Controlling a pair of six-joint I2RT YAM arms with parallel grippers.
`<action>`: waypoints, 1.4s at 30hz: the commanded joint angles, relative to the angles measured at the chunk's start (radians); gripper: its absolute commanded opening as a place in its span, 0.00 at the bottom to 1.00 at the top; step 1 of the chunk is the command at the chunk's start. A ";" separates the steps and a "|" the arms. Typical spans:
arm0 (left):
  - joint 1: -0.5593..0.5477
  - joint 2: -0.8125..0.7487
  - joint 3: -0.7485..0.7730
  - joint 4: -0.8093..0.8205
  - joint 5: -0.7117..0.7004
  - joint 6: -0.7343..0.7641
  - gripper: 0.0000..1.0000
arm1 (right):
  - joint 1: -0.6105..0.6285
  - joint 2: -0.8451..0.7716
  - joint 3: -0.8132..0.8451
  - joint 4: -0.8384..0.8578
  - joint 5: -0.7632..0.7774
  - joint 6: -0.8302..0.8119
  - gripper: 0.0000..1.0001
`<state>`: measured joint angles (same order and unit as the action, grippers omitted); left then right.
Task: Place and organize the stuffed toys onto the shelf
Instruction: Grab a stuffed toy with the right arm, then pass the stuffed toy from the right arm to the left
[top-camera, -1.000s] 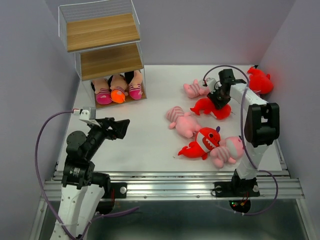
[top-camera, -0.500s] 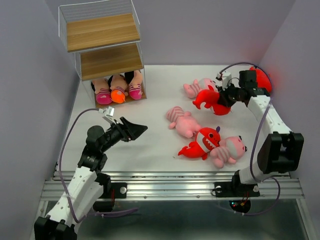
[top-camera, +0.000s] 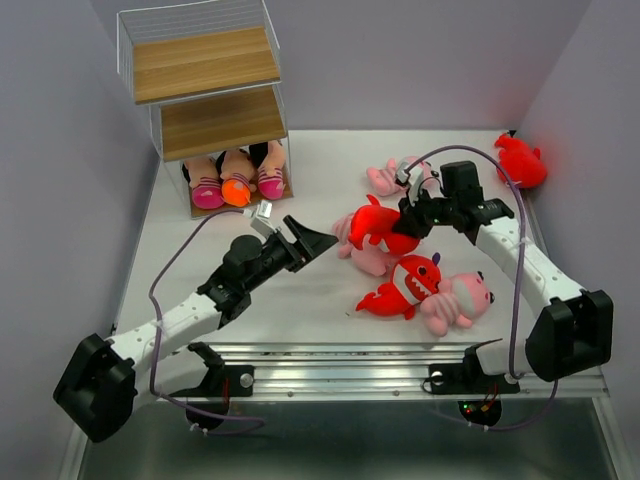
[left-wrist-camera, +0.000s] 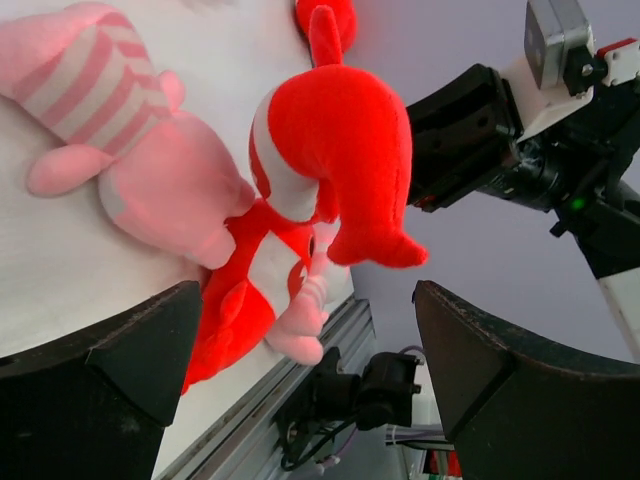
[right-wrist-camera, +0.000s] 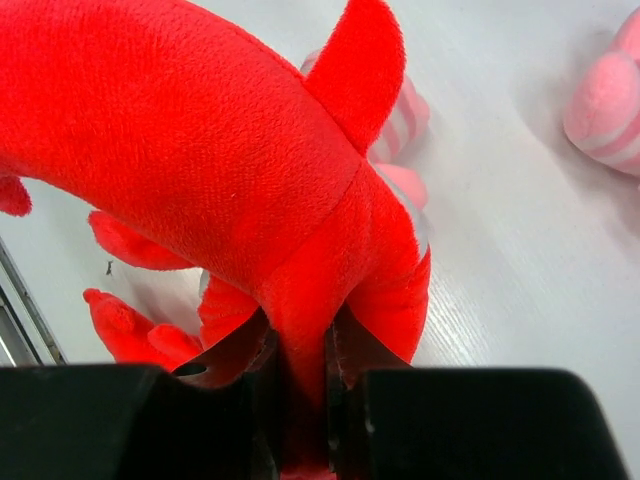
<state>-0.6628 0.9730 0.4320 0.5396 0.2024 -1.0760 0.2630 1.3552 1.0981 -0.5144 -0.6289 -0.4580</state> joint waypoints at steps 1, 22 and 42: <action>-0.049 0.064 0.123 0.140 -0.060 -0.021 0.98 | 0.015 -0.073 -0.001 0.036 0.017 0.001 0.01; -0.189 0.359 0.341 0.171 -0.080 0.076 0.45 | 0.081 -0.188 -0.098 0.027 0.037 -0.070 0.10; -0.426 -0.020 0.240 -0.033 -0.599 1.288 0.00 | 0.081 -0.203 0.192 -0.073 0.021 0.448 1.00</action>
<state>-1.0100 0.9955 0.6987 0.4450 -0.2161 -0.1940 0.3355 1.1400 1.1992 -0.5816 -0.5648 -0.2646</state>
